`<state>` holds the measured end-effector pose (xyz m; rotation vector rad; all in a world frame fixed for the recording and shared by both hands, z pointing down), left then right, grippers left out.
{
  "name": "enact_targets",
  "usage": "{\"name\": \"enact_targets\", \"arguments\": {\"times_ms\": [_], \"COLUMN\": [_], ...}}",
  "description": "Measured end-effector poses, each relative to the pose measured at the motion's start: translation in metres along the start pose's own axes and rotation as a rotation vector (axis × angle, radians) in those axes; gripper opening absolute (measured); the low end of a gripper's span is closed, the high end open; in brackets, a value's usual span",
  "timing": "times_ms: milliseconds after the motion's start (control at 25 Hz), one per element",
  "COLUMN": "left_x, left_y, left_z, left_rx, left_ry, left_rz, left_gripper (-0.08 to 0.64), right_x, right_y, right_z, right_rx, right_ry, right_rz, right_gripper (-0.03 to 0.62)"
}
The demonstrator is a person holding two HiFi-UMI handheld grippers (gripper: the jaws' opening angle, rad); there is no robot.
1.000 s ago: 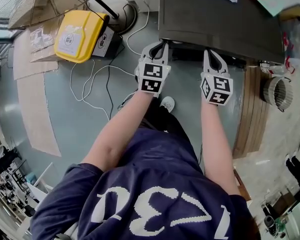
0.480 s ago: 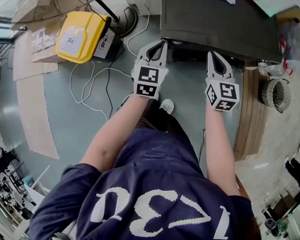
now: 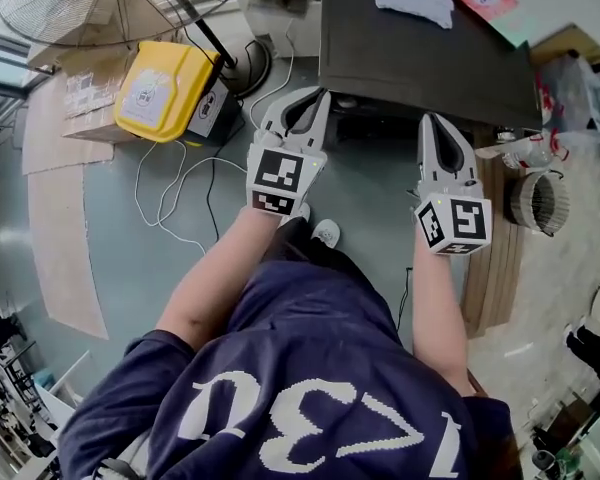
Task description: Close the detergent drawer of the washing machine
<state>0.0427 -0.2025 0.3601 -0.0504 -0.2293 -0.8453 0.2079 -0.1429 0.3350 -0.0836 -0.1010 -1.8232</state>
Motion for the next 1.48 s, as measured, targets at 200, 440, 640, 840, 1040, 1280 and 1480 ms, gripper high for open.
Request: {"name": "enact_targets", "arguments": {"times_ms": [200,440,640,840,1040,1280,1480], "left_x": [-0.024,-0.049,-0.058,-0.060,-0.063,-0.062,-0.064], "left_y": [0.006,0.003,-0.001,-0.001,-0.002,-0.004,-0.002], "left_z": [-0.032,-0.061,-0.074,-0.079,-0.081,-0.079,-0.077], "left_rx": [0.019,0.029,0.019,0.011,0.018,0.007,0.012], "left_ry": [0.033,0.079,0.153,0.162,0.175,0.176,0.175], "left_rz": [-0.014,-0.028,-0.046,-0.053,-0.058,-0.069,-0.066], "left_gripper": [0.018,0.018,0.018,0.018,0.019,0.019,0.018], "right_x": [-0.028,-0.048,-0.052,-0.053,-0.053,-0.055,-0.057], "right_y": [-0.005,-0.014,-0.018,-0.016,-0.016,-0.017,-0.015], "right_z": [-0.044,-0.072,-0.083,-0.090,-0.092,-0.097,-0.097], "right_rx": [0.009,-0.022,-0.026,-0.035,-0.040,-0.050,-0.052], "right_ry": [0.075,0.113,0.142,0.152,0.162,0.199,0.209], "right_rz": [0.009,0.022,0.020,0.033,0.037,0.041,0.054], "right_gripper": [0.015,0.014,0.014,0.014,0.014,0.014,0.014]}}
Point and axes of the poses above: the fingertips, and each gripper's own axes: x forward along the fingers, y to its right, z out of its underside, the point moved 2 cm from there along -x, backward along the fingers
